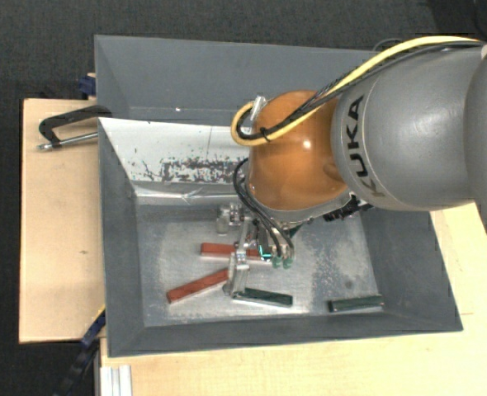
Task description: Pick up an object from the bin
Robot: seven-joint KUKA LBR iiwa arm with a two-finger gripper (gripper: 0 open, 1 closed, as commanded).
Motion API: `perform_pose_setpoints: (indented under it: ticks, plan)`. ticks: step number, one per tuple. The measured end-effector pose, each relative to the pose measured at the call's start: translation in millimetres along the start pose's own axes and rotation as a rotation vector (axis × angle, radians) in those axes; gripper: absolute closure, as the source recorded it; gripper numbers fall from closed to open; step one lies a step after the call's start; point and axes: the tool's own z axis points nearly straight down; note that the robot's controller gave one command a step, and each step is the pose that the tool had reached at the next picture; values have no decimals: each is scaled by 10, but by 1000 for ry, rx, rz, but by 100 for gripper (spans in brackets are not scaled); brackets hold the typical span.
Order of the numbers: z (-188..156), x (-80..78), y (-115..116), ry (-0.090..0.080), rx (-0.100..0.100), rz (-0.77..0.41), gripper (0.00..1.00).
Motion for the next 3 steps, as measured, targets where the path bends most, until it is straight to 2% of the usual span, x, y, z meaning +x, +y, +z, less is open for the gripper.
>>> perform_pose_setpoints:
  ticks: [1,2,3]
  plan:
    - [-42,-14,-9,-7,-1,2,0]
    - [954,-350,-559,-14,-3,-175,100]
    - [969,-344,-568,-12,-2,-174,0]
